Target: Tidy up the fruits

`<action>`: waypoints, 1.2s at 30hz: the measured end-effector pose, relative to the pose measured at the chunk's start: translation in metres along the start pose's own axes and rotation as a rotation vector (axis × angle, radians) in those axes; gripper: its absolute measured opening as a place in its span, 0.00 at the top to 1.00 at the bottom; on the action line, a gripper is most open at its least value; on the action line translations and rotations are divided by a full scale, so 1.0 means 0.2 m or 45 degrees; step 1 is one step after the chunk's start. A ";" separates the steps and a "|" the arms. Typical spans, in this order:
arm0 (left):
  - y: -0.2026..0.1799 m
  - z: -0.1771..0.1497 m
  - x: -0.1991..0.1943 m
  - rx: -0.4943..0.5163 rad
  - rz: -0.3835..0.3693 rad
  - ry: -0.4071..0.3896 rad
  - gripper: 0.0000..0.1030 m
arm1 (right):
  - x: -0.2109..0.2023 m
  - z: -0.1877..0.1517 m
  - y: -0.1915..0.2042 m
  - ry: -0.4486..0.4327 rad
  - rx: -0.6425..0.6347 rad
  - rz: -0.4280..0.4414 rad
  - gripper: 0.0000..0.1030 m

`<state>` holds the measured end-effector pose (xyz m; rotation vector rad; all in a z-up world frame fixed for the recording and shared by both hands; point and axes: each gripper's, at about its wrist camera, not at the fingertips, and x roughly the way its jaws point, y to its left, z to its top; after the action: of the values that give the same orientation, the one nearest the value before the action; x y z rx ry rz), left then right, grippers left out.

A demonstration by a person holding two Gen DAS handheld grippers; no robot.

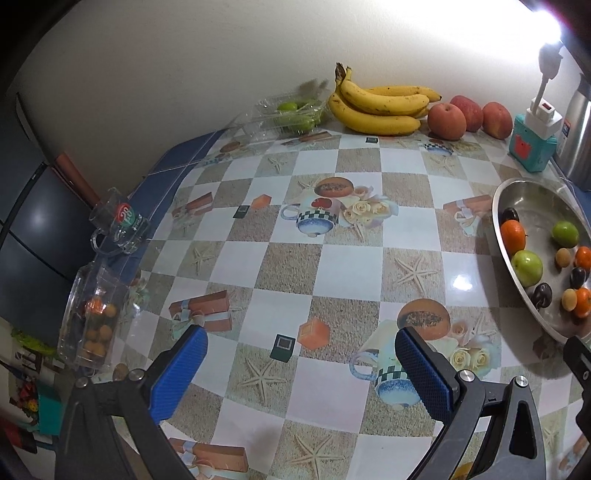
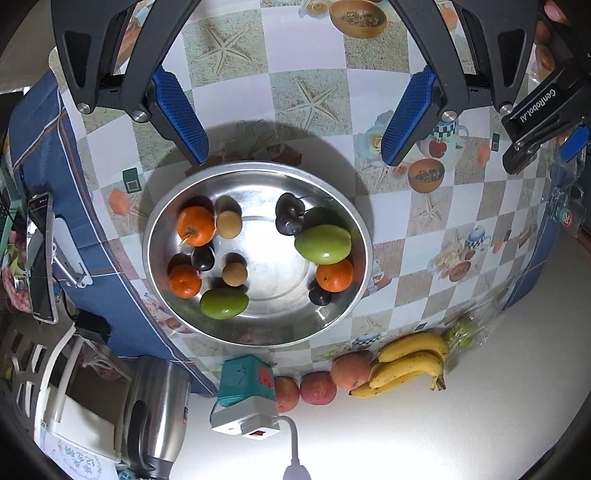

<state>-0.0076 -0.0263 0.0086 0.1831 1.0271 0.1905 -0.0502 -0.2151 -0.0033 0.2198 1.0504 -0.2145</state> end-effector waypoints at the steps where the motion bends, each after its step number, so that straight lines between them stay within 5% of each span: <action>1: 0.00 0.00 0.00 0.000 0.000 0.005 0.00 | 0.00 0.00 0.00 -0.002 0.002 0.002 0.08; 36: -0.02 0.00 0.01 0.038 -0.049 0.031 0.00 | 0.04 0.00 0.01 0.045 0.006 0.018 0.08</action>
<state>-0.0058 -0.0300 0.0063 0.1886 1.0571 0.1428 -0.0455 -0.2148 -0.0104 0.2356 1.0832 -0.2010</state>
